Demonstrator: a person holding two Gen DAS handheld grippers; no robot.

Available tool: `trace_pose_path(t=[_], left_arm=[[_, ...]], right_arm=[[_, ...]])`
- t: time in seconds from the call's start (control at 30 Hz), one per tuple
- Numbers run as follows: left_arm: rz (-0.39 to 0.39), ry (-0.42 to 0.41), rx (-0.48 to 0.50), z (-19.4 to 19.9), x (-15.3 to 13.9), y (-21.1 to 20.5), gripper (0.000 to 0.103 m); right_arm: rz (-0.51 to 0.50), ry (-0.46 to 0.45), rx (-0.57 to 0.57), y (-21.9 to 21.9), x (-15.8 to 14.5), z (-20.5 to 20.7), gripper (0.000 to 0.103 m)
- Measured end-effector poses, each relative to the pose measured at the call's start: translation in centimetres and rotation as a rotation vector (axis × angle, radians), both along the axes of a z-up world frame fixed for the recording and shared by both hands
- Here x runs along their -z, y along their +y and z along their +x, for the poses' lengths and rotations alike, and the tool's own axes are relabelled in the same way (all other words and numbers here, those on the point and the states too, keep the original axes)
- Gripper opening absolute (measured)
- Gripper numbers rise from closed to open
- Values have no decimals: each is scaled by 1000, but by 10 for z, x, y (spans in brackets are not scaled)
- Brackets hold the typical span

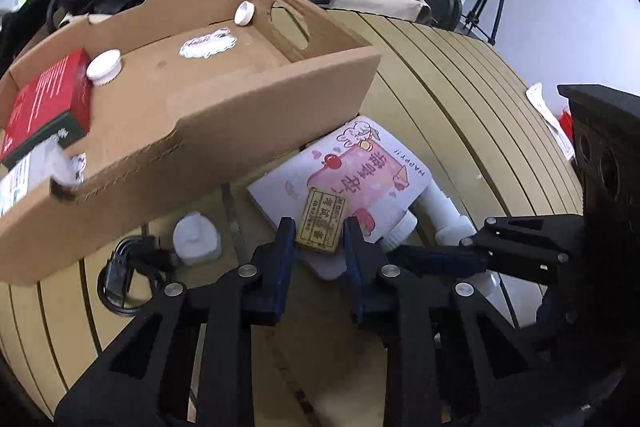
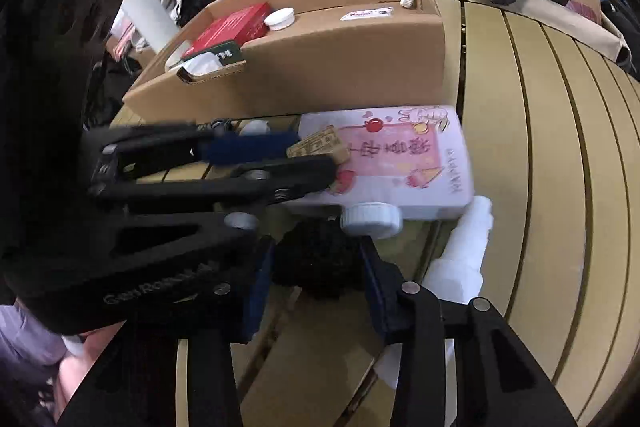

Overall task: Organize objects
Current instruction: 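Grasp the small gold tag with the left gripper while the right grasps the black scrunchie, then drop the gold tag into the tray with the left gripper while the right drops the scrunchie there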

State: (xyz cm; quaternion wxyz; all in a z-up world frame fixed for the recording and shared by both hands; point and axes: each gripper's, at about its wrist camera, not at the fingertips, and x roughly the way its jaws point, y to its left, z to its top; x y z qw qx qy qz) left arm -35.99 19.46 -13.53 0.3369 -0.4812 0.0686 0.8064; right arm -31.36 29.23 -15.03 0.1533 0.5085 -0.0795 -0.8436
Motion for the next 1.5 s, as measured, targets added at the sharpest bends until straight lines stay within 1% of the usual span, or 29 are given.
trace_pose_path(t=[0.1,0.17,0.23,0.27,0.33,0.4,0.47,0.53,0.6,0.7,0.77,0.83,0.9,0.93,0.97,1.03,1.07,1.1,1.17,1.23,1.27,1.3,1.37,1.4,1.43,1.47,1.5], left_arm=[[-14,-5,-19,5,2,-4,19],[-23,-6,-55,12,-6,-11,19],[0,5,-85,24,-20,-25,19],[37,14,-123,36,-35,-40,19],[85,-10,-188,54,-53,-61,19],[131,-26,-286,83,-74,-90,19],[152,-12,-354,112,-91,-113,19],[158,-5,-387,129,-101,-127,19],[141,20,-424,143,-111,-141,19],[139,41,-449,147,-119,-151,19],[158,34,-439,145,-122,-152,19],[167,28,-433,139,-124,-151,19],[176,31,-413,121,-129,-145,19],[184,33,-404,112,-132,-143,19],[201,26,-396,92,-135,-138,19],[230,-9,-404,58,-135,-130,19],[237,-33,-405,37,-133,-123,19],[233,-58,-414,12,-129,-115,19],[211,-77,-417,-28,-120,-102,19],[184,-87,-415,-69,-108,-91,19],[155,-90,-425,-88,-100,-86,19],[112,-89,-433,-107,-89,-80,19],[26,-87,-463,-134,-69,-76,19],[-1,-89,-468,-141,-61,-75,19],[-25,-97,-476,-147,-51,-76,20],[-30,-105,-480,-150,-45,-77,19],[-19,-118,-480,-152,-37,-80,19]], right_arm=[[2,-9,-2,2,-3,1,41],[0,-3,4,5,-8,6,41],[-7,22,9,10,-19,16,41],[-19,37,14,14,-28,24,41],[-25,60,24,19,-42,40,41],[-42,86,20,21,-57,62,41],[-52,107,2,19,-69,87,41],[-45,140,-19,13,-82,112,41],[-40,170,-30,5,-93,129,41],[-33,197,-25,-1,-101,137,41],[-35,202,-18,-2,-105,137,41],[-28,212,-22,-4,-110,135,41],[-21,232,-38,-4,-118,128,41],[-22,245,-54,-6,-122,118,41],[-25,253,-70,-7,-125,111,41],[-23,262,-86,-10,-131,86,41],[-23,264,-90,-11,-135,67,41],[-32,273,-84,-10,-139,46,41],[-64,268,-61,-7,-146,6,41],[-138,241,-25,0,-147,-40,41],[-177,217,-12,4,-143,-69,41],[-181,194,6,6,-138,-94,41],[-138,154,28,3,-124,-142,41],[-126,136,31,1,-116,-163,41],[-108,118,39,-2,-106,-180,42],[-84,90,48,-6,-94,-201,42],[-69,62,66,-8,-83,-216,42]])
